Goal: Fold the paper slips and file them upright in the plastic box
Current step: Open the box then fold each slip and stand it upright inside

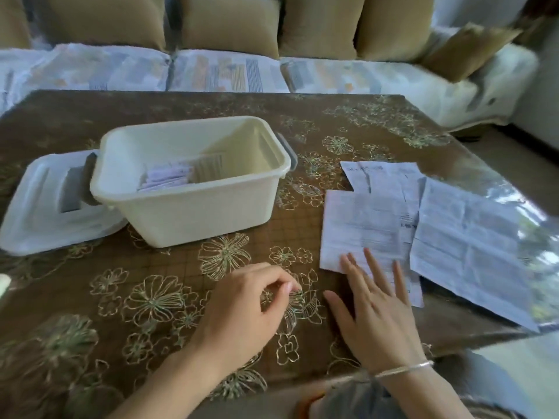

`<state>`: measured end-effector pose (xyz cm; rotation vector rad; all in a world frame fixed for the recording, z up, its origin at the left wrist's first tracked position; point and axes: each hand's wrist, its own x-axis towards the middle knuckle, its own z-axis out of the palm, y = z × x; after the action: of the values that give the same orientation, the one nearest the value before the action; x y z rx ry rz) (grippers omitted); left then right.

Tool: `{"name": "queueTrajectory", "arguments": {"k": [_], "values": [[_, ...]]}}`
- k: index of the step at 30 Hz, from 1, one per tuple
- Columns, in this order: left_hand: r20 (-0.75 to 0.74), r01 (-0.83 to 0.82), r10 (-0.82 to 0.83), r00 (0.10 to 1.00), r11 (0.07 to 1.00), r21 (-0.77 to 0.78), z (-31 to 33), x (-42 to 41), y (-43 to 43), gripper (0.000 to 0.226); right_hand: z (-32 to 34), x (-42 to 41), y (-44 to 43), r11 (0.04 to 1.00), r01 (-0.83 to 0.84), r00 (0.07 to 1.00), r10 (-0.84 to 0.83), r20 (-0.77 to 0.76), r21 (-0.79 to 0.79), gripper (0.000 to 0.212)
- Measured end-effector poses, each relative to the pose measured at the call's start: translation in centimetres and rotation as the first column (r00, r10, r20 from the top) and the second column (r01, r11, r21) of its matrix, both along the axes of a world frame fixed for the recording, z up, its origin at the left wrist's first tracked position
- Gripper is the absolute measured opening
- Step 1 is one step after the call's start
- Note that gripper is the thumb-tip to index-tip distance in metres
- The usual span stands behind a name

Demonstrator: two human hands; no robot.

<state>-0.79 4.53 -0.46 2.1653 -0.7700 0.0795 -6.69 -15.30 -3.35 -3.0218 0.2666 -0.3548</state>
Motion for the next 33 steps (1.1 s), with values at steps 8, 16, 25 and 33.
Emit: {"name": "queueTrajectory", "arguments": {"k": [8, 16, 25, 33], "values": [[0.082, -0.013, -0.007, 0.997, 0.969, 0.247, -1.9, -1.4, 4.5, 0.057, 0.4, -2.0, 4.9, 0.914, -0.366, 0.93, 0.352, 0.107, 0.173, 0.059], [0.426, 0.032, -0.221, 0.877, 0.912, 0.408, -1.6, -0.2, 4.0, 0.023, 0.8, -3.0, 5.3, 0.859, -0.471, 0.881, 0.45, 0.144, 0.202, 0.051], [0.289, -0.015, -0.055, 0.956, 0.972, 0.233, -1.7, 1.3, 4.1, 0.035, 1.1, -1.4, 3.1, 0.889, -0.44, 0.895, 0.423, 0.143, 0.122, 0.05], [0.354, -0.026, -0.049, 0.934, 0.978, 0.205, -1.8, 0.1, 4.4, 0.052, 1.8, -0.7, 2.7, 0.875, -0.476, 0.864, 0.484, 0.138, -0.091, 0.052]]}}
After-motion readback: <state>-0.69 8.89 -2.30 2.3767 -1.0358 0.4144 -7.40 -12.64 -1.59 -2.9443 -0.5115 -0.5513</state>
